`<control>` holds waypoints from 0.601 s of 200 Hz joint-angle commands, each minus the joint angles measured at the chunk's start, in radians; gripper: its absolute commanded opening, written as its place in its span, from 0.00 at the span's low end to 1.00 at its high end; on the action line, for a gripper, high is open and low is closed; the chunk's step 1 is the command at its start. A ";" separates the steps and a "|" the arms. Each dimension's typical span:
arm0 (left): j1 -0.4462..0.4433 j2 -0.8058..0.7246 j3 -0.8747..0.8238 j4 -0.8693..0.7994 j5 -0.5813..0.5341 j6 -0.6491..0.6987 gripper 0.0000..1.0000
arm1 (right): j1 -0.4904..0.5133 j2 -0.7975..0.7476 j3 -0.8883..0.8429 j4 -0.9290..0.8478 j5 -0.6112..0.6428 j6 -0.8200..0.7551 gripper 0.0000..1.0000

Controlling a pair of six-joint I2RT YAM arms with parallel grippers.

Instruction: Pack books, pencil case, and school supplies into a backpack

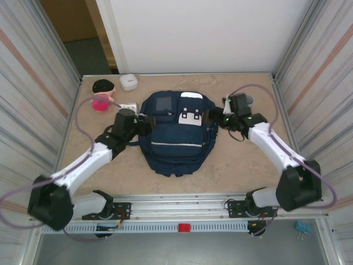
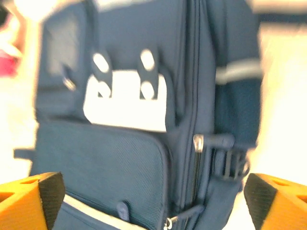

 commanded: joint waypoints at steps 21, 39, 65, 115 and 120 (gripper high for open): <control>-0.002 -0.316 -0.120 0.109 -0.294 0.377 0.97 | -0.098 -0.251 0.007 0.000 0.191 -0.193 0.99; 0.001 -0.415 -0.264 0.254 -0.325 0.486 0.98 | -0.154 -0.350 -0.093 0.116 0.240 -0.244 0.99; 0.007 -0.487 -0.454 0.428 -0.328 0.571 0.99 | -0.247 -0.419 -0.273 0.290 0.275 -0.256 0.99; 0.109 -0.403 -0.685 0.714 -0.236 0.565 0.99 | -0.366 -0.322 -0.558 0.625 0.237 -0.284 0.99; 0.131 -0.380 -0.699 0.739 -0.213 0.552 0.99 | -0.367 -0.285 -0.583 0.673 0.236 -0.293 0.99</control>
